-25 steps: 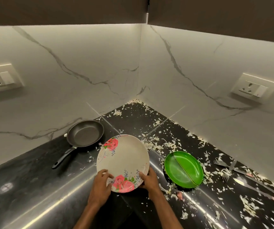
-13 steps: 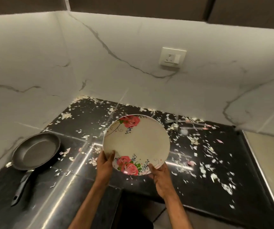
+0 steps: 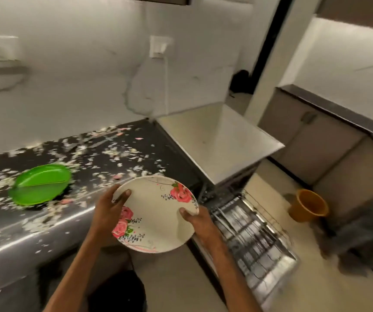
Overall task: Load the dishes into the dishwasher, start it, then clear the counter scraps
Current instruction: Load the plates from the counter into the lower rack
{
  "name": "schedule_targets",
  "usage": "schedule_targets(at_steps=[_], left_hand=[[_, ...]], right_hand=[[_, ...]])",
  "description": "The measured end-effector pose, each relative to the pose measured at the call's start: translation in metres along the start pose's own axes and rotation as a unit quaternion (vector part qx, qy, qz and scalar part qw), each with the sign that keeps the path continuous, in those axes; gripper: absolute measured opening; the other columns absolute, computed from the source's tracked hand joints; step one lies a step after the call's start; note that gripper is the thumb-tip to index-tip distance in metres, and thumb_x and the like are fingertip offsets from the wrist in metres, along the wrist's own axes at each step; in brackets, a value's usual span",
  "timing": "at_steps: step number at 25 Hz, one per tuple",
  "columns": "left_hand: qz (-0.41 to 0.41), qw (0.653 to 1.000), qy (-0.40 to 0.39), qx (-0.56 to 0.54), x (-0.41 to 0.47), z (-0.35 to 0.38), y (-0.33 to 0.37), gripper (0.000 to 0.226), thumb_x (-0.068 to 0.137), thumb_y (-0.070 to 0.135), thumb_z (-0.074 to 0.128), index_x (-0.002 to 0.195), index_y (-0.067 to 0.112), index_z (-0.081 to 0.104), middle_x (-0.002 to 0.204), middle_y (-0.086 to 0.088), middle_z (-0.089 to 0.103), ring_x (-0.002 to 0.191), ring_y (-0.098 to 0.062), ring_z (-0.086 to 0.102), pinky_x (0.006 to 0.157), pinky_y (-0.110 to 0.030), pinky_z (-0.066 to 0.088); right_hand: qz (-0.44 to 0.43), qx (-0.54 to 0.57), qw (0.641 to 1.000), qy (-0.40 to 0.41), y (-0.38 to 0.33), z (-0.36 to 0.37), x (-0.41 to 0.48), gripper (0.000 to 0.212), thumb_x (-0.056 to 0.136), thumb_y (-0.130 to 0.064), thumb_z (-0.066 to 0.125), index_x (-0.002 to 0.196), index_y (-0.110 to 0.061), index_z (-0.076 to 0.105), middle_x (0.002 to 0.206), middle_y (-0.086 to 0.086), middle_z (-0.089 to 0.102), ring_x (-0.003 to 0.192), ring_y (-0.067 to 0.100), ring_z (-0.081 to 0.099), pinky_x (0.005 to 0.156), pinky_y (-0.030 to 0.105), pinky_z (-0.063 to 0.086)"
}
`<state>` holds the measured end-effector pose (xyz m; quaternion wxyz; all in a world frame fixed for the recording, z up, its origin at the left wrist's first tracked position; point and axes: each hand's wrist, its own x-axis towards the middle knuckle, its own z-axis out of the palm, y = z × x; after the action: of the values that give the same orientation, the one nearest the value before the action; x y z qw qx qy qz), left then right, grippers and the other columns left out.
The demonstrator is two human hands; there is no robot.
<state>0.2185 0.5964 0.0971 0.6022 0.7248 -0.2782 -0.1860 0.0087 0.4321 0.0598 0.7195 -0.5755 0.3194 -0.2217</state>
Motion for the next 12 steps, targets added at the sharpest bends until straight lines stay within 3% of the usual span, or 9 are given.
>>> schedule_targets(at_steps=[2,4,8,12], left_hand=[[0.003,0.999,-0.040,-0.004,-0.011,0.044,0.003,0.012,0.095,0.028,0.063,0.094,0.038,0.069,0.085,0.009,0.074,0.070,-0.008,0.072,0.053,-0.024,0.055],[-0.011,0.998,-0.068,-0.012,-0.026,0.087,0.000,0.007,0.096,0.025,0.063,0.095,0.029,0.069,0.084,0.005,0.075,0.073,-0.013,0.073,0.057,-0.024,0.056],[-0.047,0.994,-0.100,-0.006,-0.074,0.177,-0.017,0.010,0.095,0.016,0.064,0.103,0.019,0.070,0.093,-0.004,0.076,0.090,-0.023,0.073,0.076,-0.039,0.060],[-0.084,0.991,-0.083,-0.067,-0.146,0.279,-0.019,0.018,0.095,0.009,0.062,0.109,0.017,0.068,0.098,-0.002,0.077,0.089,-0.018,0.073,0.068,-0.025,0.059]], right_hand=[[0.002,0.021,0.999,0.050,0.005,-0.042,-0.023,0.013,0.086,-0.019,0.072,0.098,-0.019,0.080,0.101,0.009,0.077,0.091,0.024,0.074,0.076,0.034,0.059],[0.016,0.049,0.994,0.096,0.014,-0.082,-0.045,0.018,0.090,-0.009,0.069,0.093,-0.023,0.080,0.098,0.008,0.077,0.087,0.023,0.075,0.068,0.029,0.059],[0.037,0.122,0.978,0.163,0.040,-0.172,-0.086,0.027,0.086,-0.009,0.069,0.113,-0.006,0.071,0.109,0.015,0.074,0.097,0.032,0.073,0.070,0.036,0.060],[0.097,0.130,0.977,0.137,0.064,-0.281,-0.126,0.041,0.080,-0.014,0.069,0.120,-0.004,0.067,0.114,0.018,0.072,0.103,0.035,0.070,0.076,0.041,0.059]])
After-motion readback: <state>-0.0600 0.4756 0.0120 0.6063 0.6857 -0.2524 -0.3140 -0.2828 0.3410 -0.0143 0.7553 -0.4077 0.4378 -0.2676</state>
